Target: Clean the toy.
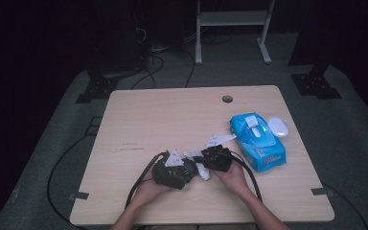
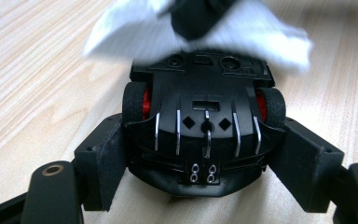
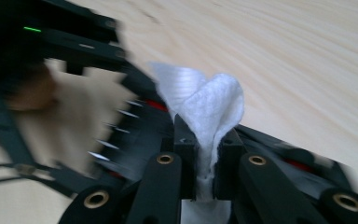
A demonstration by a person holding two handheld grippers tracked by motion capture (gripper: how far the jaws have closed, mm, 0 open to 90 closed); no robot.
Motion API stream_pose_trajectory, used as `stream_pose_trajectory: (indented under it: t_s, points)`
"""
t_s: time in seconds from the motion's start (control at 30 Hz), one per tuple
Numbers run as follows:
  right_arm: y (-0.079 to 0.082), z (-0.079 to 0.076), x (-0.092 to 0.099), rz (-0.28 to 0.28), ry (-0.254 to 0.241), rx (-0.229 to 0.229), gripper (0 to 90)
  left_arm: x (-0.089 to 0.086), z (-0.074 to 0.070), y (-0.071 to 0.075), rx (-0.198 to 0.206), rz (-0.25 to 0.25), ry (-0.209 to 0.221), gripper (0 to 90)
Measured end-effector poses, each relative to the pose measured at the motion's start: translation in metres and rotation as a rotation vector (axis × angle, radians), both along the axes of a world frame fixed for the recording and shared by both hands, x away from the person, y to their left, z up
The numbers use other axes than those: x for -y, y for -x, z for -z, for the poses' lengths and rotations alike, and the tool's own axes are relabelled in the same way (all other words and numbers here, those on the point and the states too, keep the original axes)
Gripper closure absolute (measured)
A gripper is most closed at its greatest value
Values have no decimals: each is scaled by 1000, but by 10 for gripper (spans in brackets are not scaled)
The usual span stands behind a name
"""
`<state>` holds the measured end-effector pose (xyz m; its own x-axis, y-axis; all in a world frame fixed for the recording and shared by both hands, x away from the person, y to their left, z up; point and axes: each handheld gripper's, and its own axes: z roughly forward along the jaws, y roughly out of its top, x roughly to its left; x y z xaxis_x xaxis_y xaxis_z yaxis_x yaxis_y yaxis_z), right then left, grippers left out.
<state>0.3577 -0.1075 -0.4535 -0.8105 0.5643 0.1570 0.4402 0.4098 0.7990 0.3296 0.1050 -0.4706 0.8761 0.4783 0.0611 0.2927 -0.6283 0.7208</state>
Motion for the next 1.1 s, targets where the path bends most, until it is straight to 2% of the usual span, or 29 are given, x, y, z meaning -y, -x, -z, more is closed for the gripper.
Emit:
stream_pose_trajectory:
  t_s: [0.1, 0.13, 0.2, 0.3, 0.37, 0.47, 0.5, 0.57, 0.67, 0.77, 0.9, 1.03, 1.1]
  points:
    - [7, -1, -12, -65, -39, -21, 823, 0, 0, 0, 1, -2, 2, 242]
    - [9, -1, -14, -80, -39, -23, 822, 0, 0, 0, 2, 1, -4, 242]
    - [11, -2, -15, -88, -15, 0, 822, 0, 0, 1, 5, -2, 1, 242]
    - [8, -2, -8, -63, -5, -9, 823, 0, 0, 0, 6, 1, 0, 242]
    - [10, -3, -9, -70, -8, -17, 823, 0, 0, 0, 3, 0, -1, 242]
    - [19, -3, -23, -128, -25, -19, 822, 0, 1, 1, 4, 0, -9, 243]
    - [23, -4, -28, -151, -6, -7, 822, -1, 1, 0, 2, 4, -9, 242]
    - [23, -5, -26, -149, 9, 4, 822, -1, 0, 0, 2, 4, -9, 243]
    - [16, -6, -10, -98, 45, 27, 822, -2, 0, 0, 8, 6, -12, 242]
    - [12, -2, 11, -38, 83, 27, 822, -3, 0, 0, 1, 2, -4, 242]
    - [10, 2, 30, 17, 79, 11, 823, -2, 0, 0, 8, 3, -14, 242]
    - [17, 2, 16, -36, 40, 8, 822, -2, 1, 0, 3, 2, -17, 242]
    - [19, 0, 9, -60, 53, 24, 822, -2, 1, 0, 1, 2, -15, 242]
